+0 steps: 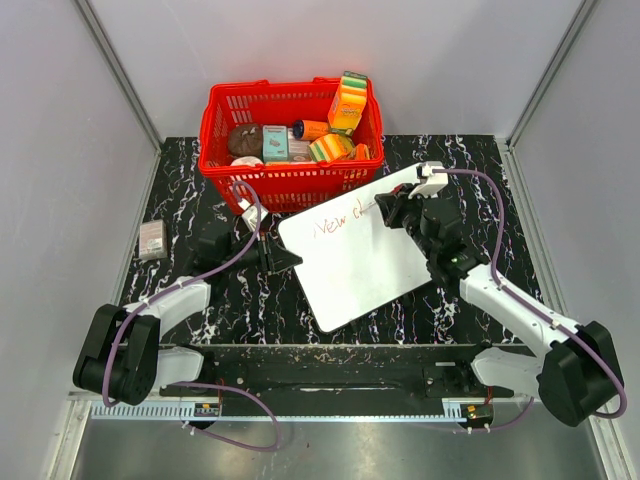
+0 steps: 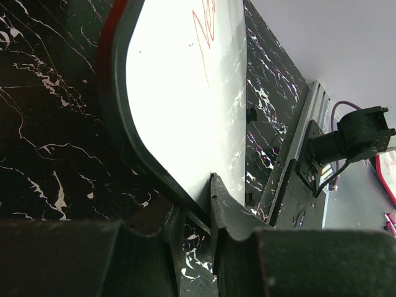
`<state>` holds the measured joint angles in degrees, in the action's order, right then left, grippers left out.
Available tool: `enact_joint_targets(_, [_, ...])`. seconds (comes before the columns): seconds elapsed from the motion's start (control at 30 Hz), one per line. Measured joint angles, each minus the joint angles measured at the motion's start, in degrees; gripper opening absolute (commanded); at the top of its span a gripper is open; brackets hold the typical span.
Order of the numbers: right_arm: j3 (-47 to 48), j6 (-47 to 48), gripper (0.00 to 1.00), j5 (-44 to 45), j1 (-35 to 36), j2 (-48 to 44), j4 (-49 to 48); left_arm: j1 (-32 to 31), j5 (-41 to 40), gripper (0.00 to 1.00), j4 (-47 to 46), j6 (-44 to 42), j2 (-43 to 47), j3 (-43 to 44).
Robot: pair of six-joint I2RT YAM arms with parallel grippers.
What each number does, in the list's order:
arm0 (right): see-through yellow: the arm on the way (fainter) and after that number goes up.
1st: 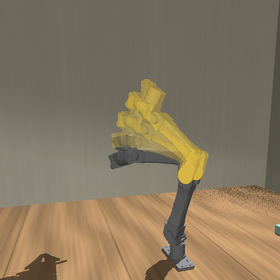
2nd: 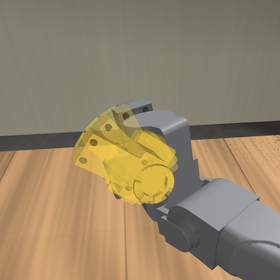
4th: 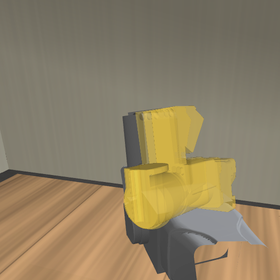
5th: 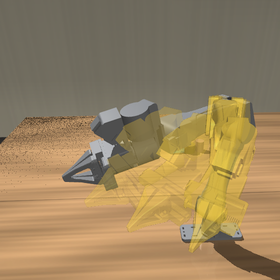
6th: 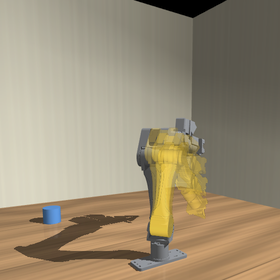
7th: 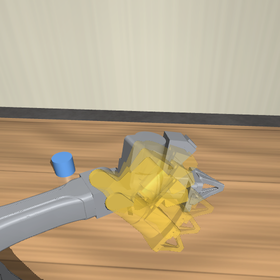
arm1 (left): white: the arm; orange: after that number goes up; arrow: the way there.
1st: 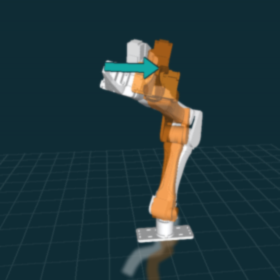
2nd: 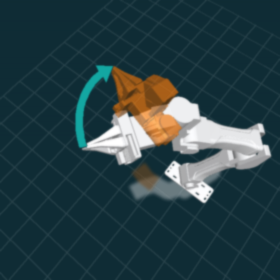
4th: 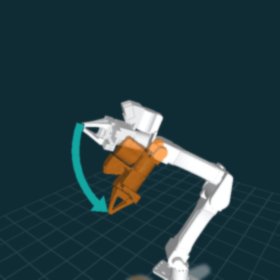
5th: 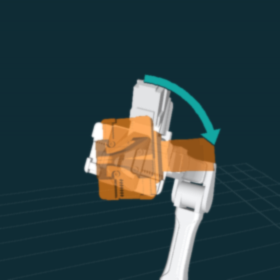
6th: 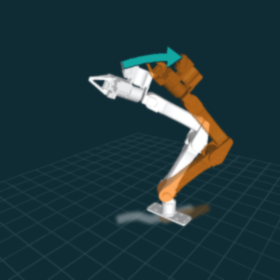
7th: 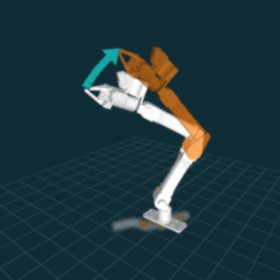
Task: Write a sentence on the whiteboard
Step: Write on the whiteboard with the whiteboard marker without the cap.
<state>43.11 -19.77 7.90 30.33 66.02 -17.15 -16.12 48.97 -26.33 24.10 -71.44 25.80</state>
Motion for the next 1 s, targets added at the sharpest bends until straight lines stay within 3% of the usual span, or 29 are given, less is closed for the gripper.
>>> enact_joint_targets(1.0, [1.6, 0.2, 0.00, 2.5, -0.7, 1.5, -1.0, 0.0, 0.0, 0.00, 0.1, 0.0, -0.1, 0.1])
